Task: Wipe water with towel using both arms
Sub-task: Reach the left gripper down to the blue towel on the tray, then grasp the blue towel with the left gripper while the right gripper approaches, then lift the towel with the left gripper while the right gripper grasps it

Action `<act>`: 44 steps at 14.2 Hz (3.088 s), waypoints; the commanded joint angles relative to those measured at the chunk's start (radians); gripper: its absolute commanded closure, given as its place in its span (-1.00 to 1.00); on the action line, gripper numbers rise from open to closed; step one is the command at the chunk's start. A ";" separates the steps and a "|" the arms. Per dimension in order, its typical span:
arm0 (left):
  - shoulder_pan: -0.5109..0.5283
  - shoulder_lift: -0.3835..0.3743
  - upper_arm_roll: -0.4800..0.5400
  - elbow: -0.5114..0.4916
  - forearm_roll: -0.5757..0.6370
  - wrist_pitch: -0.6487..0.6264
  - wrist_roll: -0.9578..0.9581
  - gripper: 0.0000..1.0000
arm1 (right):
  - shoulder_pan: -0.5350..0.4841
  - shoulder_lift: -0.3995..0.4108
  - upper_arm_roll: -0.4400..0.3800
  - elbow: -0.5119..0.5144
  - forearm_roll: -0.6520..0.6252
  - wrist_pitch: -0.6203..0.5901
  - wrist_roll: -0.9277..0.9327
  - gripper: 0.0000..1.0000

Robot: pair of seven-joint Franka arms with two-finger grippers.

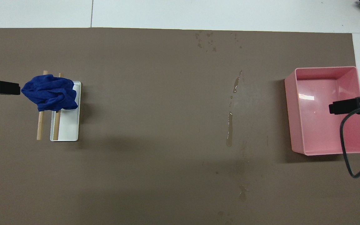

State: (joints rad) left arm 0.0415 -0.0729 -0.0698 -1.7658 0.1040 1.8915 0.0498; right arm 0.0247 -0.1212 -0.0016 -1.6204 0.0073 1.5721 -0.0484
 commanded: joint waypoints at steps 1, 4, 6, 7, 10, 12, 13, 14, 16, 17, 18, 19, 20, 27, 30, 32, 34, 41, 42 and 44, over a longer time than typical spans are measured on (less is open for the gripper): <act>-0.023 0.065 0.002 -0.044 0.056 0.130 -0.037 -1.00 | 0.004 -0.024 0.009 -0.023 -0.001 -0.012 -0.005 -1.00; -0.081 0.142 0.001 -0.093 0.198 0.259 -0.206 -1.00 | 0.007 -0.031 0.015 -0.029 0.029 -0.014 -0.024 -1.00; -0.088 0.168 0.001 -0.139 0.235 0.337 -0.225 -1.00 | 0.043 -0.038 0.015 -0.047 0.046 -0.014 -0.031 -1.00; -0.078 0.170 0.002 -0.174 0.267 0.400 -0.223 -1.00 | 0.049 -0.052 0.015 -0.068 0.051 -0.012 -0.047 -1.00; -0.072 0.173 0.002 -0.228 0.344 0.431 -0.232 -1.00 | 0.115 -0.080 0.015 -0.111 0.052 -0.010 -0.219 -1.00; -0.072 0.156 0.002 -0.268 0.346 0.422 -0.270 -1.00 | 0.158 -0.081 0.015 -0.113 0.052 -0.007 -0.319 -1.00; -0.072 0.151 0.001 -0.283 0.346 0.425 -0.313 -1.00 | 0.176 -0.083 0.015 -0.115 0.052 -0.007 -0.330 -1.00; -0.072 0.151 0.001 -0.278 0.346 0.419 -0.327 -1.00 | 0.188 -0.084 0.015 -0.116 0.052 -0.007 -0.335 -1.00; -0.072 0.151 -0.001 -0.274 0.344 0.406 -0.332 -0.64 | 0.221 -0.089 0.015 -0.119 0.052 -0.007 -0.440 -1.00; -0.069 0.150 -0.001 -0.279 0.344 0.406 -0.332 -0.34 | 0.230 -0.090 0.015 -0.119 0.052 -0.006 -0.530 -1.00; -0.065 0.150 -0.001 -0.279 0.344 0.402 -0.332 0.05 | 0.244 -0.090 0.015 -0.119 0.052 -0.001 -0.613 -1.00; -0.065 0.150 -0.001 -0.277 0.344 0.394 -0.332 0.43 | 0.259 -0.090 0.015 -0.118 0.052 -0.001 -0.669 -1.00; -0.063 0.150 -0.001 -0.279 0.342 0.394 -0.334 0.70 | 0.271 -0.090 0.015 -0.118 0.052 0.006 -0.714 -1.00; -0.058 0.166 -0.002 -0.174 0.237 0.258 -0.332 1.00 | 0.227 -0.139 0.006 -0.265 0.311 0.196 -1.040 -1.00; -0.031 0.194 0.007 0.017 -0.108 0.015 -0.399 1.00 | 0.245 -0.172 0.008 -0.349 0.394 0.301 -1.070 -1.00; -0.023 0.183 0.004 0.061 -0.167 -0.061 -0.520 1.00 | 0.265 -0.185 0.008 -0.427 0.445 0.405 -1.115 -1.00; -0.023 0.157 0.010 0.077 -0.327 -0.116 -0.658 1.00 | 0.303 -0.182 0.008 -0.484 0.531 0.495 -1.165 -1.00; -0.025 0.064 0.005 0.072 -0.733 -0.244 -1.220 1.00 | 0.472 -0.106 0.014 -0.566 0.661 0.810 -1.134 -1.00; -0.028 0.053 -0.004 0.062 -0.768 -0.242 -1.263 1.00 | 0.515 -0.083 0.012 -0.566 0.699 0.863 -1.136 -1.00; -0.057 0.036 -0.005 0.031 -0.816 -0.249 -1.308 1.00 | 0.587 -0.037 0.014 -0.570 0.743 0.992 -1.127 -1.00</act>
State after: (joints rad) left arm 0.0108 0.0008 -0.0814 -1.6845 -0.6610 1.6515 -1.2013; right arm 0.5502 -0.1999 0.0120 -2.1836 0.7004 2.4623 -1.1837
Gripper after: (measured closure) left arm 0.899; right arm 0.000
